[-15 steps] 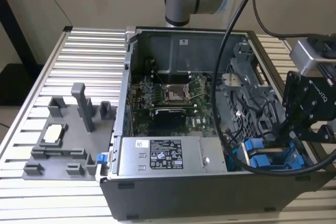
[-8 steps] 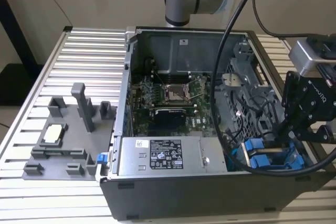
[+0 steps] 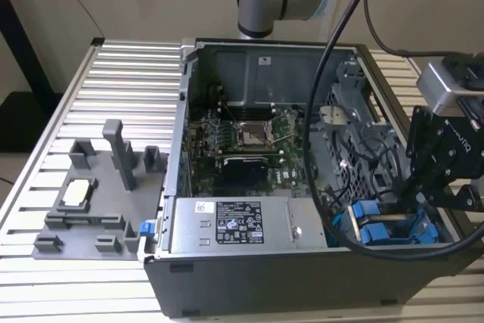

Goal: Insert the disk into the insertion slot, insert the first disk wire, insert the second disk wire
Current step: 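Insert the first disk wire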

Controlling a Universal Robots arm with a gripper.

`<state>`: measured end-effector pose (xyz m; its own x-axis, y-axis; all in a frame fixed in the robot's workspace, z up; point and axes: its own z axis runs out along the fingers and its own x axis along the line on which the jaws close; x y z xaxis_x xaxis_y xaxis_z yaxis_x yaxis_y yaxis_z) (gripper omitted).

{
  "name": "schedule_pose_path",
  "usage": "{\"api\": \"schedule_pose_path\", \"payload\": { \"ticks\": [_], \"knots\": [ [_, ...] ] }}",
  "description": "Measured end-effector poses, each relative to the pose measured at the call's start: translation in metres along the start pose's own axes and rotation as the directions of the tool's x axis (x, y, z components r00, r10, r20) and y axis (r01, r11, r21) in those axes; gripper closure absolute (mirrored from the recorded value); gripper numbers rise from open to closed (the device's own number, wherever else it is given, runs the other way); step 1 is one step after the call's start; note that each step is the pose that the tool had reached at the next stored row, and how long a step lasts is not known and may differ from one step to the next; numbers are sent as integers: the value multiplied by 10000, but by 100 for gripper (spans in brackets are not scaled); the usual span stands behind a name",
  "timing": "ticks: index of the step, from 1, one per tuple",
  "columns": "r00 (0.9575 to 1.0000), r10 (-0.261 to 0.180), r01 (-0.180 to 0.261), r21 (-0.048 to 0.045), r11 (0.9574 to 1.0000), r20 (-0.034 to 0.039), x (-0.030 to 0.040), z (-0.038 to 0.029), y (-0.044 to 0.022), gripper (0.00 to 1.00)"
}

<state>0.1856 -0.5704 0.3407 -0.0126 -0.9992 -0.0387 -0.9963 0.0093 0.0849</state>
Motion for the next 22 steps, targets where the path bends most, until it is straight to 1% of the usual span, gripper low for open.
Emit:
{"api": "schedule_pose_path", "payload": {
  "ticks": [4,13,18,19,21,22],
  "knots": [
    [10000,-3,3,-1,10000,36,1,18,-2,81],
    [10000,-4,4,2,10000,43,2,45,-4,81],
    [10000,-7,7,2,10000,87,1,49,-4,81],
    [10000,-7,7,-13,10000,89,2,48,-8,81],
    [10000,-4,5,-88,10000,93,1,40,-17,81],
    [10000,-3,4,-107,9999,92,1,38,-21,81]
  ]
}}
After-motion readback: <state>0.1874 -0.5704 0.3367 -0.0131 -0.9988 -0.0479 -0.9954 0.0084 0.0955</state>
